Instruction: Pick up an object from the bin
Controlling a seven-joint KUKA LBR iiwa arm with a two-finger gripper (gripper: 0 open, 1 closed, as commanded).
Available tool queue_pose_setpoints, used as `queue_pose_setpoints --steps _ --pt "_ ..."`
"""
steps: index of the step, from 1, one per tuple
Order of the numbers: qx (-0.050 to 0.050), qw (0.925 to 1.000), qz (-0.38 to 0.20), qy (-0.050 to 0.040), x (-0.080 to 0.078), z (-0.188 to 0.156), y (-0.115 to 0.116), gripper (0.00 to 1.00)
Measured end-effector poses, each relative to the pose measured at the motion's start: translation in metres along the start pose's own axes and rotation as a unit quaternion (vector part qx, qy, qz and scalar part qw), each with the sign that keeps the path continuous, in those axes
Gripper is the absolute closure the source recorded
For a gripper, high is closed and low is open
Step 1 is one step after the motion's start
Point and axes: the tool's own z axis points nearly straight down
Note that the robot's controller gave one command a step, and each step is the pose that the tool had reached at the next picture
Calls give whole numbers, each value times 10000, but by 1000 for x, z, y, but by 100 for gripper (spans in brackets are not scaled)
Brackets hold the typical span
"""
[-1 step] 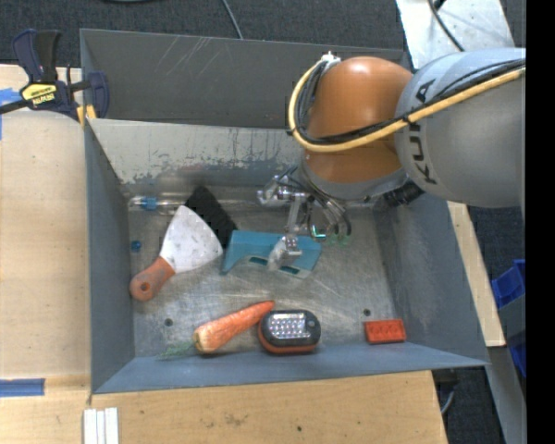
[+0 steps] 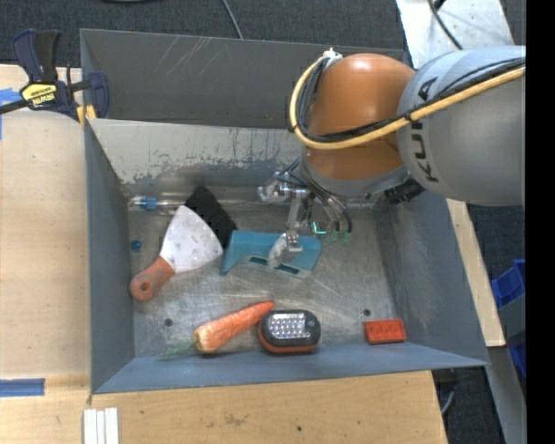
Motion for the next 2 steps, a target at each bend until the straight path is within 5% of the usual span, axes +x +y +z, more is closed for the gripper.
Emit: queue_pose_setpoints --steps 2 --pt "0 9997 -247 -7 -32 93 1 0"
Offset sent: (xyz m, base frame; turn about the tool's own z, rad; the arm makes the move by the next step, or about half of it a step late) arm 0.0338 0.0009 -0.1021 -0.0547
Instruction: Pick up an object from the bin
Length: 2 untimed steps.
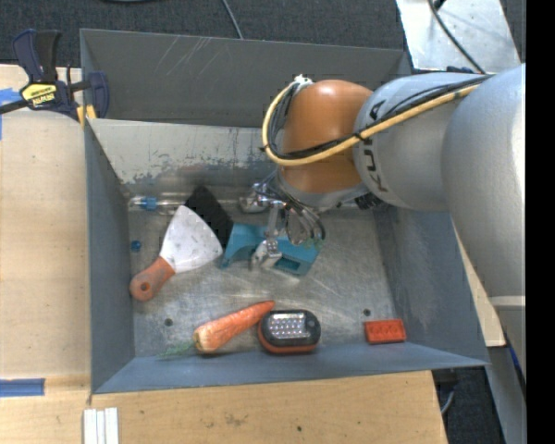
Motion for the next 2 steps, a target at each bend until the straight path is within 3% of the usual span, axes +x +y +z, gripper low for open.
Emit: queue_pose_setpoints --steps 1,2 --pt "-4 10000 -2 -1 1 -5 -1 100" --pt "-5 10000 -3 -2 1 -5 -1 100"
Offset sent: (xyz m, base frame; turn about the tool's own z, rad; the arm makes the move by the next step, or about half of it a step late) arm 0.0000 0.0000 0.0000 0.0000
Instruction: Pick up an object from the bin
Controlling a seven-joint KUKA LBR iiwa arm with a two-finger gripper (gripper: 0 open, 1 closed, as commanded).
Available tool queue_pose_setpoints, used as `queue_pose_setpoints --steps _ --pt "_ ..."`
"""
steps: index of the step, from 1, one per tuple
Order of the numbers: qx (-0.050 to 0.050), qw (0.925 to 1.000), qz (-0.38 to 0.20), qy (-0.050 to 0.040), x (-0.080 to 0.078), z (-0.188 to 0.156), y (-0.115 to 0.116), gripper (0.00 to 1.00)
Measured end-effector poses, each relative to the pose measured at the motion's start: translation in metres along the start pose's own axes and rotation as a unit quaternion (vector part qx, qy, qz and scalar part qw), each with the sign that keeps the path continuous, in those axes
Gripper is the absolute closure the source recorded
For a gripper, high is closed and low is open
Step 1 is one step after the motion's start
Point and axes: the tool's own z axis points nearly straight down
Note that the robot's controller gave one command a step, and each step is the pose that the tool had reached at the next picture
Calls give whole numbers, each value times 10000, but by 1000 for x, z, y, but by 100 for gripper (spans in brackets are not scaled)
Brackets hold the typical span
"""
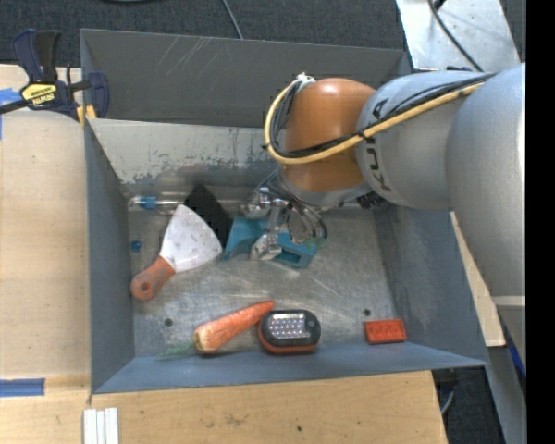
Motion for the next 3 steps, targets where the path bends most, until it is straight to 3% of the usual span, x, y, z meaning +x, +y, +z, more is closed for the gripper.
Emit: queue_pose_setpoints --steps 1,2,3 --pt "14 9999 -71 78 8 -38 -1 100" --pt "9 10000 -12 53 0 -98 -3 100" --pt "11 10000 -43 -1 1 -117 -3 100"
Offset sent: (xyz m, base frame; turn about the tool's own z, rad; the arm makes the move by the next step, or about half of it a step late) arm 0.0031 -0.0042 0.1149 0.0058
